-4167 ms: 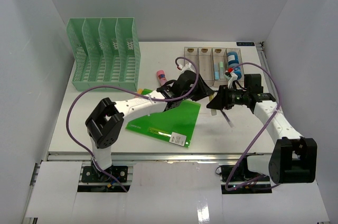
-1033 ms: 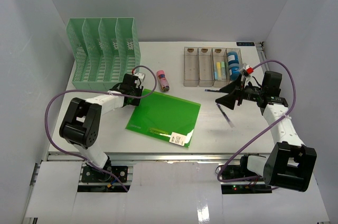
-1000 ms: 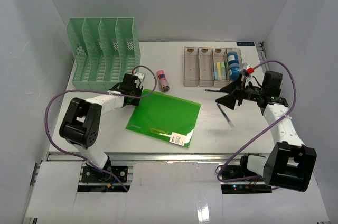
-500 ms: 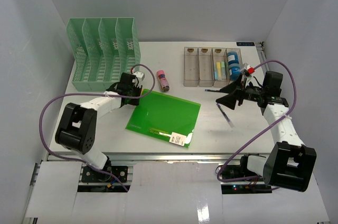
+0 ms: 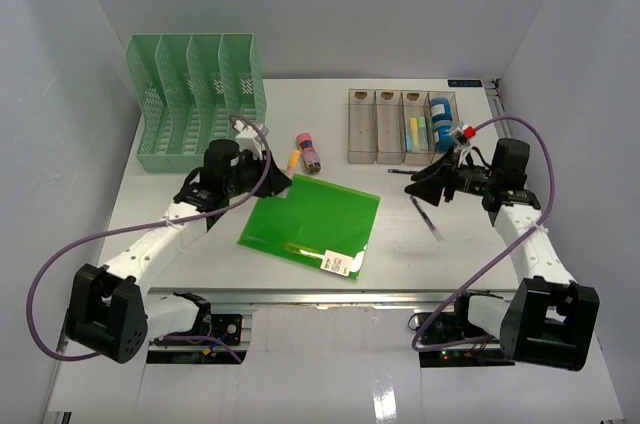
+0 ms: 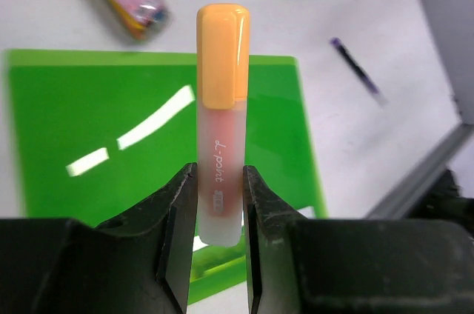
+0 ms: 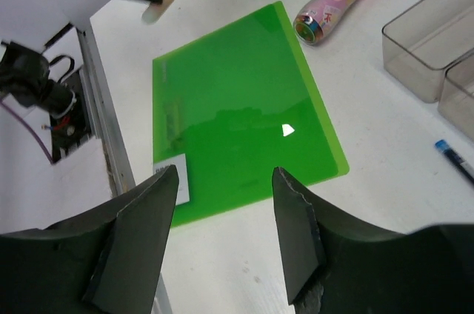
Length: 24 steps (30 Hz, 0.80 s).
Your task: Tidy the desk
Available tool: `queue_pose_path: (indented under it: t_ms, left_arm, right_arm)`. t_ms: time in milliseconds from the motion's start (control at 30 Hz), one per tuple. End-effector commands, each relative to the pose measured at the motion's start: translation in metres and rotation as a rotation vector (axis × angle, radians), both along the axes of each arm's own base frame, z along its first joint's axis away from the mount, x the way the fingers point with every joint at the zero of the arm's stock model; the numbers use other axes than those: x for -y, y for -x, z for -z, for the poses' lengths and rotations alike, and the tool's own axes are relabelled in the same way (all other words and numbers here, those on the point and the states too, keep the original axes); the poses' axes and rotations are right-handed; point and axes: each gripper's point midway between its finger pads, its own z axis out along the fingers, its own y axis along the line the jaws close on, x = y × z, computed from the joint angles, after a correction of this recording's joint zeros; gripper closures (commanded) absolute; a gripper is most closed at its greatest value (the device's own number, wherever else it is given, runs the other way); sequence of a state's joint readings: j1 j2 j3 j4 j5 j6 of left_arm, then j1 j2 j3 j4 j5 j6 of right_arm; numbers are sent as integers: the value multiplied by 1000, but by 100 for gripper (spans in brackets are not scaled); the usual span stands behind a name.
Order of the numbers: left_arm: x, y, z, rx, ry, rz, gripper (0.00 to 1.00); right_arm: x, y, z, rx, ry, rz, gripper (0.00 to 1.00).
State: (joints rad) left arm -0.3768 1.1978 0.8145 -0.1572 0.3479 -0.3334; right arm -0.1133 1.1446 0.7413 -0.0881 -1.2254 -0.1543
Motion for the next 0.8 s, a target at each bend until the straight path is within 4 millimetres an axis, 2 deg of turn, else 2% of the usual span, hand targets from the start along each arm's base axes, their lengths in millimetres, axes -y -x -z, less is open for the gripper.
queue_pose_path:
  t_ms: [0,133,200,267,367,433,567,767]
  left_arm:
    - [67,36,-23,-33,288,149,88]
    - [110,49,-33,-23,401,172,88]
    - [126,49,-36,-13,434,164,89]
    - [141,50,-42,-2,465,158,88]
    - [157,47,-27,-27,457,149,88]
    - [170,50,-29,-30,479,166,88]
    - [193,51,-21,-50,478,188,88]
    - [211,54,-32,-29,488,215,88]
  right_arm:
    - [-15,-10,-5,-90,-25,146,40]
    - [-42,-3,-7,-186,-53,107,37]
    - [-51,3,-10,-209,-65,80,33]
    - [-56,10,-16,-212,-77,54,25]
    - [-63,14,-20,-204,-76,49,13]
    - [-66,13,-24,-184,-73,58,5]
    - [-68,2,-18,-183,-63,123,4]
    - [-68,-16,10,-321,-43,236,9]
